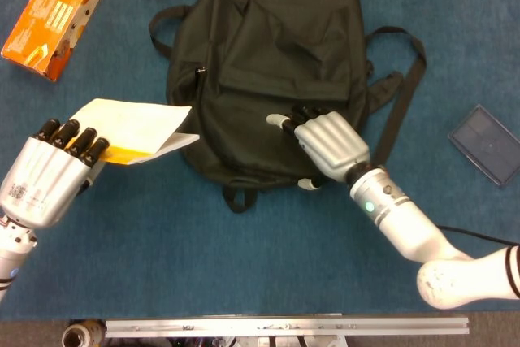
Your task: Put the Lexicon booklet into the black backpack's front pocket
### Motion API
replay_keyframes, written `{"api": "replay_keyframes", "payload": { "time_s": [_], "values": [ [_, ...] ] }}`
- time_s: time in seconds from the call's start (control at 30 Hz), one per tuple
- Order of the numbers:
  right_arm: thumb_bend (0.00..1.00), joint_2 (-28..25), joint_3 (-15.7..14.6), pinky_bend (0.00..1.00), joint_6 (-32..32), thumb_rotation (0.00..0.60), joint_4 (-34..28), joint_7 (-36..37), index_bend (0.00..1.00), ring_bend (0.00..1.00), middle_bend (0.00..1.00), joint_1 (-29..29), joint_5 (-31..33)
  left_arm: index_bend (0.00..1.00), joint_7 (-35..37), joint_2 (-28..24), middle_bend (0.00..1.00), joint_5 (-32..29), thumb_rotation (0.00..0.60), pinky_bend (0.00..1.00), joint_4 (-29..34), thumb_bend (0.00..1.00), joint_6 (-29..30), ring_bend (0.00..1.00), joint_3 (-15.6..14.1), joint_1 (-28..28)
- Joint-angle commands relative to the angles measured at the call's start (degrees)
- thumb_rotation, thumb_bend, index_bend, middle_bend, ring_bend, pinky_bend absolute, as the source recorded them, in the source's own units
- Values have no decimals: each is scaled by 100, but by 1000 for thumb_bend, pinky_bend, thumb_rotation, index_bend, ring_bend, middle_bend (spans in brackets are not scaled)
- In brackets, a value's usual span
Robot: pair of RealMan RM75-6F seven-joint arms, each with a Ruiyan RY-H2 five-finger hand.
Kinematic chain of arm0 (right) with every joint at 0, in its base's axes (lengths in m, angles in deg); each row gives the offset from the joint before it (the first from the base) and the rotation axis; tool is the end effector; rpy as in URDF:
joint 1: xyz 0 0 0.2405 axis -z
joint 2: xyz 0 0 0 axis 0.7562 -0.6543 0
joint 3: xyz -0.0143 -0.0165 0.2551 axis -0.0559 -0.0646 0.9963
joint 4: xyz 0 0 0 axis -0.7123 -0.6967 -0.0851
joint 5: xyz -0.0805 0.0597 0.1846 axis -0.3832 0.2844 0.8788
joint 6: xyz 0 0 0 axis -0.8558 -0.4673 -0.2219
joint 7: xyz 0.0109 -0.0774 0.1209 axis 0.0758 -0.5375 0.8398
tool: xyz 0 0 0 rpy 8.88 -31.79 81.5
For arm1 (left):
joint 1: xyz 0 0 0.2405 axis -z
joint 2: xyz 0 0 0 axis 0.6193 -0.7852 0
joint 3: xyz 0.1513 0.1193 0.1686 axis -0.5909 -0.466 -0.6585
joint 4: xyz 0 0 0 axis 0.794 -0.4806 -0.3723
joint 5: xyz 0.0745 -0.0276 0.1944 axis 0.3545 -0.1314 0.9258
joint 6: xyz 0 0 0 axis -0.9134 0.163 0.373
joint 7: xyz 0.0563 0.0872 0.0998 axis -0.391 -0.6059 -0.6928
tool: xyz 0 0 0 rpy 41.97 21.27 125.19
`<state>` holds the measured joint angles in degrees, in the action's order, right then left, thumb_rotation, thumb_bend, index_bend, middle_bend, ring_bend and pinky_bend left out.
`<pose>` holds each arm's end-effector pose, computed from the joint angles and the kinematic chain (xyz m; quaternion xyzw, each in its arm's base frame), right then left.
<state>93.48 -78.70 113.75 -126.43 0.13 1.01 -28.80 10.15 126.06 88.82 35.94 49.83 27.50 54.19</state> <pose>-0.0803 -0.2706 -0.0843 0.7898 -0.4235 0.3106 0.3169 -0.2501 0.2048 0.0958 -0.7329 -0.0842 -0.4421 0.5102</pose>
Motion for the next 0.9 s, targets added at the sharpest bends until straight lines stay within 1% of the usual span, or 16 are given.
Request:
{"api": "replay_keyframes", "payload": {
  "time_s": [0.03,0.2,0.37,0.43,0.53,0.6,0.7,0.83,0.9],
  "values": [
    [50,177,-45,213,89,600,195,-115,168,126,264,-57,9,679,32,-7,608,-12,600,602,-21,368,0,502,12,-12],
    [62,372,-62,213,120,600,503,-207,181,127,263,-98,53,679,89,-10,608,-8,600,602,-52,368,7,502,28,-24],
    [144,390,-18,213,167,600,630,-200,193,127,263,-85,71,679,139,-17,608,1,600,601,-73,368,28,502,43,-41],
    [166,344,34,213,176,600,627,-172,196,127,264,-79,92,679,149,-20,608,2,600,600,-76,368,22,502,52,-39],
    [228,291,103,215,176,600,635,-129,206,135,270,-75,131,679,142,-17,608,7,600,599,-73,368,0,501,64,-31],
    [274,293,117,230,118,600,667,-98,219,154,279,-81,178,679,133,-12,608,11,600,597,-67,368,-19,501,67,-27],
    [370,352,135,280,15,600,711,-35,249,196,301,-103,238,679,115,-2,608,10,600,594,-54,367,-45,500,74,-24],
    [541,486,124,380,42,600,827,-1,311,272,352,-118,117,679,103,-13,608,4,600,591,-41,368,-66,499,76,-31],
    [643,541,135,436,113,600,903,-10,367,317,389,-117,56,679,106,-21,608,3,600,590,-44,368,-66,498,77,-38]
  ]
}}
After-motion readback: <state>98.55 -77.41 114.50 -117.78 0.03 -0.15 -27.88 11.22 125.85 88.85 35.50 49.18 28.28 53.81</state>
